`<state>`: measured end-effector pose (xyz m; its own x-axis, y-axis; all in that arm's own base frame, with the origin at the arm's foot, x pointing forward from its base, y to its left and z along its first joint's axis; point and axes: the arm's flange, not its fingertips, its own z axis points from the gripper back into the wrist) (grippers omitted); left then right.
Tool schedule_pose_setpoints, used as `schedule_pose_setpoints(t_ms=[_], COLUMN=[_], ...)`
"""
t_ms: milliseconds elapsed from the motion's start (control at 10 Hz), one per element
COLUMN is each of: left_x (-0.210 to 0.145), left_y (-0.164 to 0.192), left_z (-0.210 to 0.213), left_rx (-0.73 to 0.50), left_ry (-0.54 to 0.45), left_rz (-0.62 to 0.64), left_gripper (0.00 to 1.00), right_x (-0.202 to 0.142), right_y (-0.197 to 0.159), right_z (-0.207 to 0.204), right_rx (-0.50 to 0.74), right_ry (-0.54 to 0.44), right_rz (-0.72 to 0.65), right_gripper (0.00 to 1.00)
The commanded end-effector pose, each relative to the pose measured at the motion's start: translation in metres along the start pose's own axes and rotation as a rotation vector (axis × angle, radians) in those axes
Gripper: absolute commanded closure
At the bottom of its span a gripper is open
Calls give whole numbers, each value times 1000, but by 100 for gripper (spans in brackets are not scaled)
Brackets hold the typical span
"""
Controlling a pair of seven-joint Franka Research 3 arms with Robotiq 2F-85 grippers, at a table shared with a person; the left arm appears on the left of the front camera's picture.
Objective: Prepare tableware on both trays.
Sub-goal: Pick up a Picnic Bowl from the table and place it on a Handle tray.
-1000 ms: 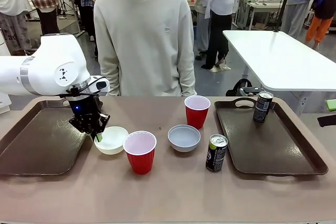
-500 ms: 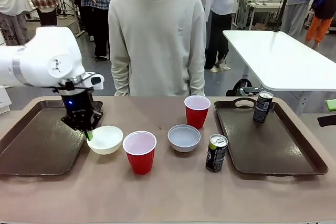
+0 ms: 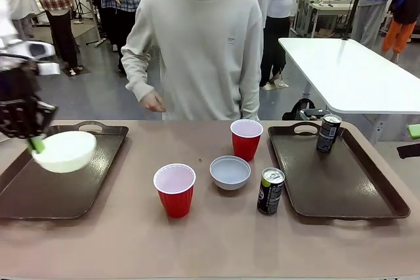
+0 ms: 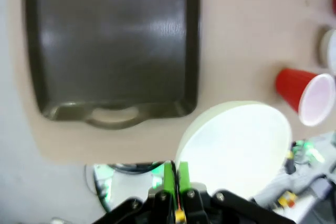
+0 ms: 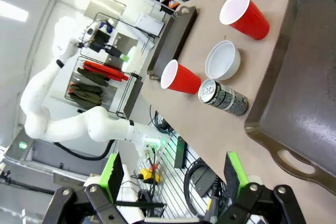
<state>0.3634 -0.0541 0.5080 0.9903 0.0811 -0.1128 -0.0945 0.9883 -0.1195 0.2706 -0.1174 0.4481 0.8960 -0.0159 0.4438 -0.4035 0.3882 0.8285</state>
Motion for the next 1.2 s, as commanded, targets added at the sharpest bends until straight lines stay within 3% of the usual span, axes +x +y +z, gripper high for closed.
schedule_pose_setpoints(t_ms=[0,300,400,500,700,800,1100], left_x=[1,8,6,5,8,26,68], left_y=[37,75,66,71,73,69,57], left_z=[-12,-24,-21,-16,-19,-33,-75], left_rx=[7,119,-34,88,66,149,202], left_ry=[-50,-147,-149,-89,-119,-115,-50], left_rz=[48,69,15,77,66,47,56], left_gripper=[100,100,100,100,97,97,97], right_x=[-2,-2,-2,-2,-2,-2,-2], right_y=[-2,-2,-2,-2,-2,-2,-2], right_z=[-1,-1,-1,-1,-1,-1,-1], right_rx=[6,6,6,6,6,6,6], right_ry=[17,17,17,17,17,17,17], right_rz=[5,5,5,5,5,5,5], right_gripper=[0,0,0,0,0,0,0])
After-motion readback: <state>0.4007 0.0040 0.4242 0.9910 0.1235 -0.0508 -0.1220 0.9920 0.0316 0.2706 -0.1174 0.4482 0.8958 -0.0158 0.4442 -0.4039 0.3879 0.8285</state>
